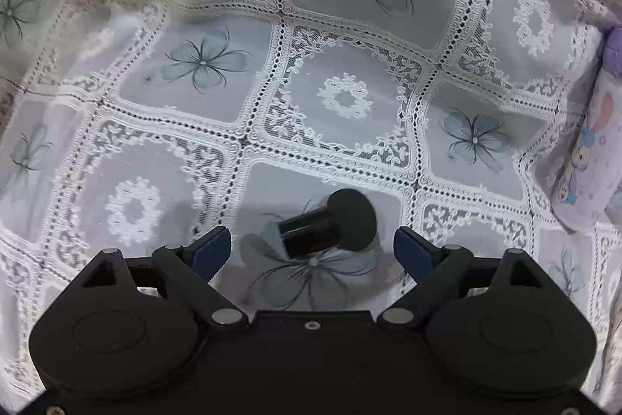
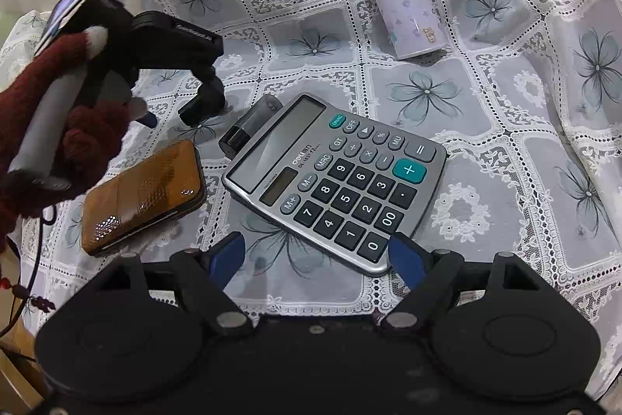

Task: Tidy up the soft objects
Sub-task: 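Close the left tool on the black earphone item beside the calculator, then grasp the small teal-capped bottle with the right tool near the calculator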

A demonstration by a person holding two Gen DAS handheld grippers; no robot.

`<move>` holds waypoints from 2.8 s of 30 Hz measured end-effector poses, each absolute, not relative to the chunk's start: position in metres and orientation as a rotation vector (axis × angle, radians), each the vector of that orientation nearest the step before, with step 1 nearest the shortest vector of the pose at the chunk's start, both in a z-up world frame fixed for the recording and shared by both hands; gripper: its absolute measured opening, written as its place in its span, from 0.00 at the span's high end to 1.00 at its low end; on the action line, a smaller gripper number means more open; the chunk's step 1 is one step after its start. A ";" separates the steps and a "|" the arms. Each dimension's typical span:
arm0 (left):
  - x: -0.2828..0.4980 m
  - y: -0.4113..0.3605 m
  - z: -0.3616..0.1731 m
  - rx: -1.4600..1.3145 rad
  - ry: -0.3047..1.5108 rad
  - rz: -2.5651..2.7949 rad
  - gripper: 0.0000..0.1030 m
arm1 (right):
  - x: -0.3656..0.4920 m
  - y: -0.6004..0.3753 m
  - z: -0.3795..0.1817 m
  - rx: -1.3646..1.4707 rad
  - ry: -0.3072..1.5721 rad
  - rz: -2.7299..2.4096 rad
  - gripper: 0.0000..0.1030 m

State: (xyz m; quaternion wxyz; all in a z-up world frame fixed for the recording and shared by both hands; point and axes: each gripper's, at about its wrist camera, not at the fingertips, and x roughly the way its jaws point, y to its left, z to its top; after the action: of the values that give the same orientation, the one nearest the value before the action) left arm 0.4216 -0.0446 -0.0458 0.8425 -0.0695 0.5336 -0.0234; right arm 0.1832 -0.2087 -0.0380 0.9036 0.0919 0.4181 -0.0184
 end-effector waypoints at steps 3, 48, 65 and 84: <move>0.426 -0.045 -0.048 -0.181 1.130 -0.040 0.15 | 0.183 -0.210 -0.039 0.187 0.865 -0.040 0.22; 0.451 -0.019 -0.059 0.077 1.130 -0.196 0.45 | 0.326 -0.169 -0.024 -0.349 0.868 0.390 0.22; 0.451 -0.020 -0.062 0.082 1.132 -0.220 0.43 | 0.367 -0.155 -0.058 -0.449 0.957 0.521 0.22; 0.449 -0.019 -0.063 0.075 1.124 -0.216 0.42 | 0.372 -0.152 -0.063 -0.422 0.957 0.534 0.31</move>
State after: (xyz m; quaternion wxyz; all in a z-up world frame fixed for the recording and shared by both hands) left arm 0.4491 -0.0187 -0.0633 0.8401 0.0355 0.5315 -0.1023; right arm 0.3721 -0.1522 -0.0631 0.8325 -0.1990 0.4516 0.2518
